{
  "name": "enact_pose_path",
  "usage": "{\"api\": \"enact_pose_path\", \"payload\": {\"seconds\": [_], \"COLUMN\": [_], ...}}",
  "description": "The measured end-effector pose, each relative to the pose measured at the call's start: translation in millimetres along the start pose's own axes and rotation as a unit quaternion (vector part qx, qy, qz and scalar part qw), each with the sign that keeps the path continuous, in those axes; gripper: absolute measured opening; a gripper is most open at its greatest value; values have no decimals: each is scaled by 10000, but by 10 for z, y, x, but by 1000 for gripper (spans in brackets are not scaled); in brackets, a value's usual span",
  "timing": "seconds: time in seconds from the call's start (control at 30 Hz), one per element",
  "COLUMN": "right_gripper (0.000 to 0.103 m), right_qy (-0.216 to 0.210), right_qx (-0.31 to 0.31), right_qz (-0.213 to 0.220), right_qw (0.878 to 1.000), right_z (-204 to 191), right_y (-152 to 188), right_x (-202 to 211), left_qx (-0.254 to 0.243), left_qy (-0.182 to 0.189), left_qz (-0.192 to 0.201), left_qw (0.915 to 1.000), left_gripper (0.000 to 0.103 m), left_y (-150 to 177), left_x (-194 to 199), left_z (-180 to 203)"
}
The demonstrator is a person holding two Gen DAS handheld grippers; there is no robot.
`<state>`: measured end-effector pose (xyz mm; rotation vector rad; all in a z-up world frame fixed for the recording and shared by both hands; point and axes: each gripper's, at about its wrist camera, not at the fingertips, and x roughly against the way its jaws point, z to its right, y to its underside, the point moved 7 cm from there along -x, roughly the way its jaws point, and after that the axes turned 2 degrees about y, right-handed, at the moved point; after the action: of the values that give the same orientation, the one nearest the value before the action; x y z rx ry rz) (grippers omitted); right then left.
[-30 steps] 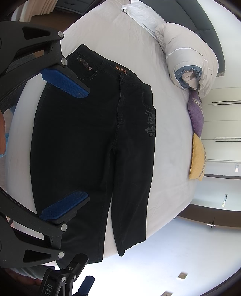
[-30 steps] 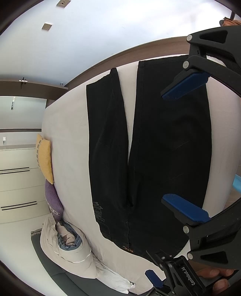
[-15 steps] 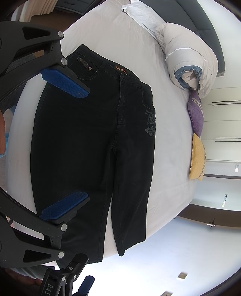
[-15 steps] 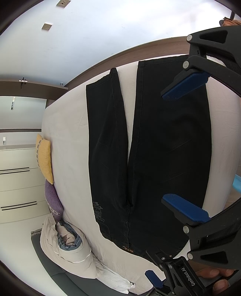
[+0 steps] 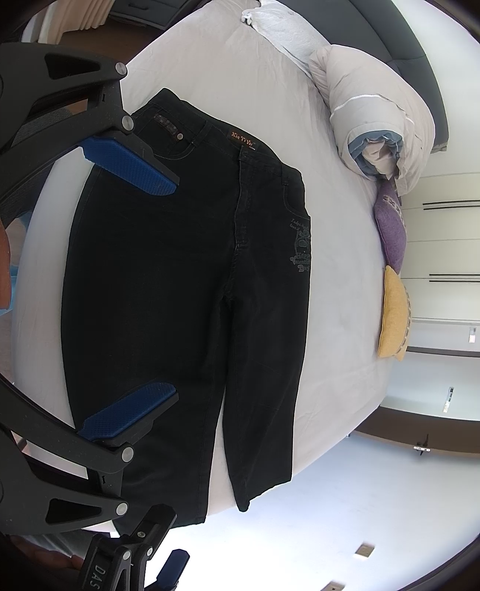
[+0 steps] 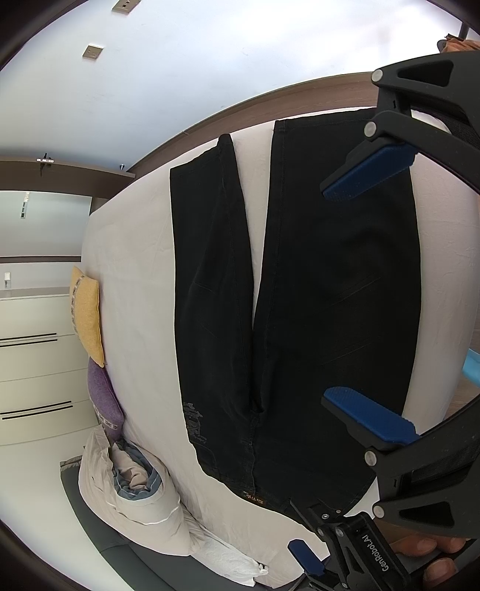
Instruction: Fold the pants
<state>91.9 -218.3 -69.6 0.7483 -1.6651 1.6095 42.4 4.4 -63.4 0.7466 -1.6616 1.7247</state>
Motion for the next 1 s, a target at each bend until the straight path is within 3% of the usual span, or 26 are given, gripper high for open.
{"api": "enact_pose_path", "payload": {"seconds": [1.0], "right_gripper": [103], "right_qy": [-26], "right_qx": [55], "right_qz": [-68], "right_qw": [10000], "right_z": [-113], "right_y": [79], "right_x": [-30], "left_qx": [7], "left_qy": [-2], "left_qz": [-1], "left_qw": [10000], "left_gripper": [103], "left_y": [39], "left_x": [-13], "left_z": [-68]}}
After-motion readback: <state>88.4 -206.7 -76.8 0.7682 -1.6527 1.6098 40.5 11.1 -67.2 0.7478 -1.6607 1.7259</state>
